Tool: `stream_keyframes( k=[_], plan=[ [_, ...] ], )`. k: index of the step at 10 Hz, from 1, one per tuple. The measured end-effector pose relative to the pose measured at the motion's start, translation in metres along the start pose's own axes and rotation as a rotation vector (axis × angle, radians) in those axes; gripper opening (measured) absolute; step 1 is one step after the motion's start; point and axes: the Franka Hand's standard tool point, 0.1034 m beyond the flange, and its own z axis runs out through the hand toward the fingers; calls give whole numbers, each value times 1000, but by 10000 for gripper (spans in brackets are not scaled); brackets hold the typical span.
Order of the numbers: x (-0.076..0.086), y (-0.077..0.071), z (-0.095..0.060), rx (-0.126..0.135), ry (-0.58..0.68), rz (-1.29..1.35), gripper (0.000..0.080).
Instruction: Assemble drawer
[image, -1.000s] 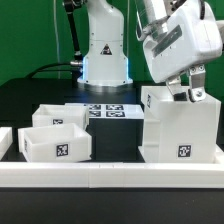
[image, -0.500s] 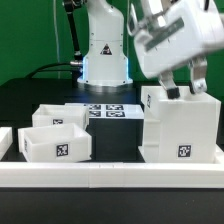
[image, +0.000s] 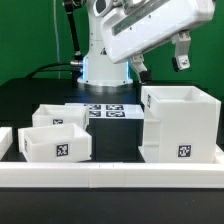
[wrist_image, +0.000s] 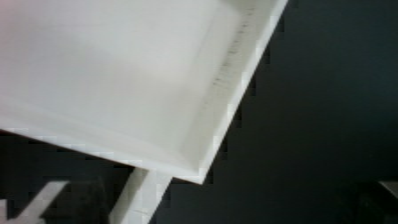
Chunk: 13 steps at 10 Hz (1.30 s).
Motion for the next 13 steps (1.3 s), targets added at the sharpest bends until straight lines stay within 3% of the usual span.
stream_keyframes(
  k=[1, 2, 4, 5, 6, 9, 10, 11, 13],
  plan=[
    [1, 1, 0, -1, 1, -41, 649],
    [4, 9, -5, -52, -19, -287, 649],
    [19, 16, -15, -94, -8, -624, 649],
    [19, 19, -14, -100, -24, -722, 649],
    [21, 21, -14, -81, -10, -697, 649],
    [21, 23, -13, -106, -21, -963, 649],
    [19, 28, -11, -153, -25, -1145, 649],
    [20, 37, -11, -182, -41, -1273, 649],
    [31, 55, -10, -214, -63, -1377, 649]
  ],
)
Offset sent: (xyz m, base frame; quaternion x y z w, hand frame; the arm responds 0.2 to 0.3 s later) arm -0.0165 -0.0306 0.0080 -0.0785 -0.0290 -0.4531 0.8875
